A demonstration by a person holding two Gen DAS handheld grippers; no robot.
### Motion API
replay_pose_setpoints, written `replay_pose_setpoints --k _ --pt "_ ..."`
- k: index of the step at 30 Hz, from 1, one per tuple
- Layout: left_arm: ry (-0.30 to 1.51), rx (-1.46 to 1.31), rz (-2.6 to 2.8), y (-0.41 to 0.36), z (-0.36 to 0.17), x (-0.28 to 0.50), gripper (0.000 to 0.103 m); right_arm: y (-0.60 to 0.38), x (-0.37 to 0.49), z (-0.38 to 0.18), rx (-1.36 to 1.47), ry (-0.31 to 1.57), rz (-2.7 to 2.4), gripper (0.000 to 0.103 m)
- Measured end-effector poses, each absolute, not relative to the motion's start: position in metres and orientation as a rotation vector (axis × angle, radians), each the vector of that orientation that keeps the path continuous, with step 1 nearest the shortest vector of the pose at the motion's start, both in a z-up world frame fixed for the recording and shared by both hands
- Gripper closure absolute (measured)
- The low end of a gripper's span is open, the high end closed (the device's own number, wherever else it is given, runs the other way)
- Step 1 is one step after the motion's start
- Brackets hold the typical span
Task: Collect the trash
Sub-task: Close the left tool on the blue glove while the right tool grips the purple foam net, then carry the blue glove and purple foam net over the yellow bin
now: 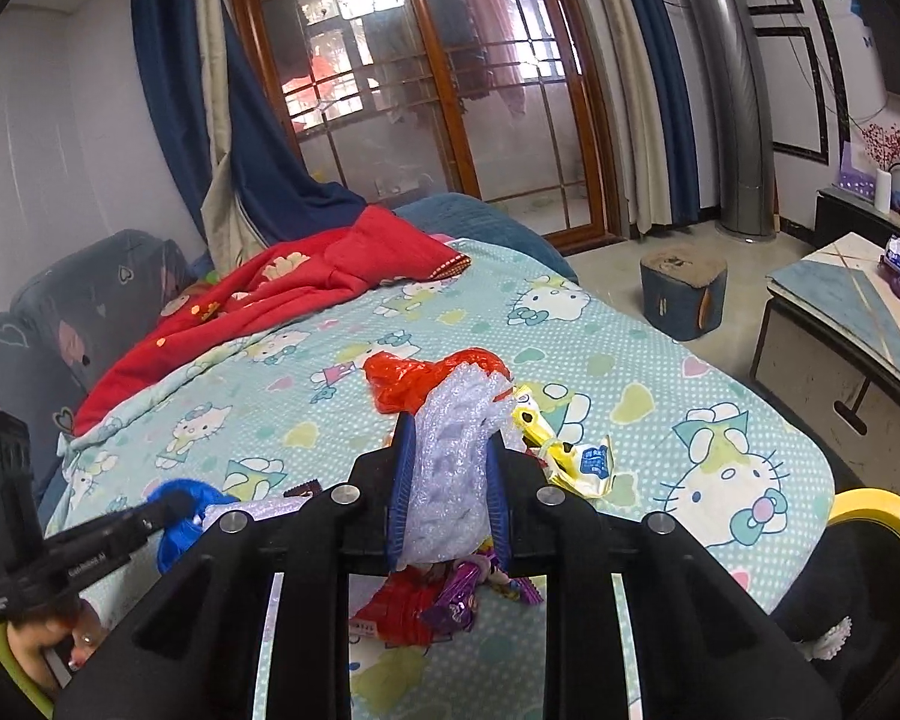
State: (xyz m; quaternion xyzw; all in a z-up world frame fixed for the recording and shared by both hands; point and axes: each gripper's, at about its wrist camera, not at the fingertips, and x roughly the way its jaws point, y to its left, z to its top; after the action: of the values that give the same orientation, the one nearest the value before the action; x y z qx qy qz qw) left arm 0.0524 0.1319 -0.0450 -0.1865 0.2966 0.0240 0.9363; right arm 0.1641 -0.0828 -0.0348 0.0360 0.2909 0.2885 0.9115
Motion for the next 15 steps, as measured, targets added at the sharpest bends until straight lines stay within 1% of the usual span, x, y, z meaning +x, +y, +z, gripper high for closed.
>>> replay_pose_setpoints --k 15 --pt "0.527 -0.306 -0.017 0.104 -0.016 0.044 0.097 -0.096 0.146 -0.011 0.055 0.533 0.586 0.082"
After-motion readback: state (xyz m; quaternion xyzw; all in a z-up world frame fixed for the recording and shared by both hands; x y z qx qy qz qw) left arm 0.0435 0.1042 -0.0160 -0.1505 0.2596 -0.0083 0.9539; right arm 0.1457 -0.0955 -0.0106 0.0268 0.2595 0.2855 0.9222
